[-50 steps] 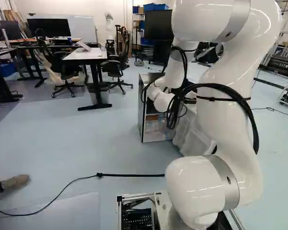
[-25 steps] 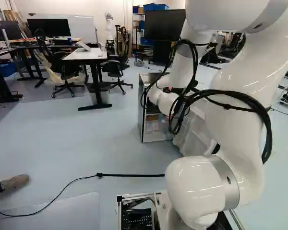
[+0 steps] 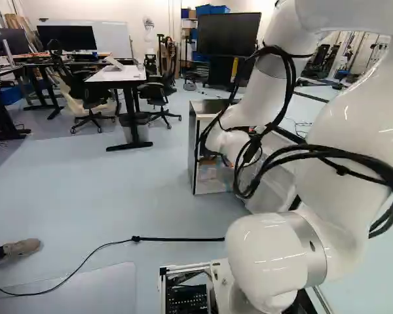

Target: Open the fridge door

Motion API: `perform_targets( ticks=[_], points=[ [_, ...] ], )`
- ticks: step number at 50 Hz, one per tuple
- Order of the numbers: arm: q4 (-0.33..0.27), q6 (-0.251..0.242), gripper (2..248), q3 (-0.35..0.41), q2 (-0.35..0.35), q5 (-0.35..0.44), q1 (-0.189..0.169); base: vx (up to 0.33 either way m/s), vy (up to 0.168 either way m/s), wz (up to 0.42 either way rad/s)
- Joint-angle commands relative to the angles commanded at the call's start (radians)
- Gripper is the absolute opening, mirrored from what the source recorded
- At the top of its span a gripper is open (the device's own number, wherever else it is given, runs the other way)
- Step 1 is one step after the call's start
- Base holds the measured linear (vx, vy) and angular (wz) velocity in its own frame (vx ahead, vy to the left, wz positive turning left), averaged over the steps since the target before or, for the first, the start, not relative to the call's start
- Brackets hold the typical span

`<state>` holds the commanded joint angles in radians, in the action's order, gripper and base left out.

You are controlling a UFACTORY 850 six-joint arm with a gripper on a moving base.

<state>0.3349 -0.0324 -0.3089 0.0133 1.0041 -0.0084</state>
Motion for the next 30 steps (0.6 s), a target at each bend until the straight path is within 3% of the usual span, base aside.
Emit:
perform_targets(
  ticks=[30],
  points=[
    [-0.209,0.02,247,0.139,0.166,-0.082,0.005,0.0,0.0,0.0]
  ],
)
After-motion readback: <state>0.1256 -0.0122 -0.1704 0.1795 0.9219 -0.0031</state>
